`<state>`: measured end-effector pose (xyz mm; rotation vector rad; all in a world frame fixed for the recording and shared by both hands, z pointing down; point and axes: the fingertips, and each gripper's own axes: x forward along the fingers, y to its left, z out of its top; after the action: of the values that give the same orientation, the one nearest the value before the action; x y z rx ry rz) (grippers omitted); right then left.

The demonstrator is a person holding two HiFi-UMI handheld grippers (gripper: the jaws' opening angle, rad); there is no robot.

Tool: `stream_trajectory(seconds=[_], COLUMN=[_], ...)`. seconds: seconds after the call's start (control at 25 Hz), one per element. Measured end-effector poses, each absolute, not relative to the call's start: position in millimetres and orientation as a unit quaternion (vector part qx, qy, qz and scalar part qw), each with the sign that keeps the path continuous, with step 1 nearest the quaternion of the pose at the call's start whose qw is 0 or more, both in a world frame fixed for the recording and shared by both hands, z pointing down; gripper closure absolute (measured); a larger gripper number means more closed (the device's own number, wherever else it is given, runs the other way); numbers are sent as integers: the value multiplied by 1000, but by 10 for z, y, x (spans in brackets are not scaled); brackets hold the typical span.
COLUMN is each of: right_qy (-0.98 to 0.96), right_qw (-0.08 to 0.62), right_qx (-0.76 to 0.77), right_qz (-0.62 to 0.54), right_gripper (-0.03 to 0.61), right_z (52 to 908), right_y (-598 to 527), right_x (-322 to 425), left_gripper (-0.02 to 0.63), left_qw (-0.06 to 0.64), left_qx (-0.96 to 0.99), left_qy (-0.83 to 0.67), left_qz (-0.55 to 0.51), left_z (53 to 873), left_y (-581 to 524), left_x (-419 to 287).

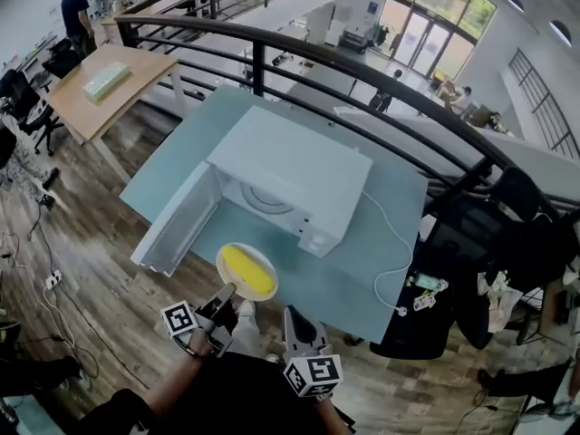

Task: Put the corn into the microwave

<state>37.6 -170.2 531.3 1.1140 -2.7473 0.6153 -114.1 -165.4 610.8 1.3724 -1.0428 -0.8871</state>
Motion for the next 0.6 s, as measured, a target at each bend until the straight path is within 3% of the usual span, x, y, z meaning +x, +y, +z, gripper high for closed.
stream_trajectory(seconds=[0.6], right_qy=[-870], right_qw=[59], right_qx=[441], right_qz=[214], right_gripper=[571], right_z=[5331], right_y=[-2380], right_x=[103], left_gripper=[592], left_qw=[611], left_qx=[587], left_qy=[-409], left_qz=[-338], left_z=[6344], left_y=[-2586], left_x=[-1465])
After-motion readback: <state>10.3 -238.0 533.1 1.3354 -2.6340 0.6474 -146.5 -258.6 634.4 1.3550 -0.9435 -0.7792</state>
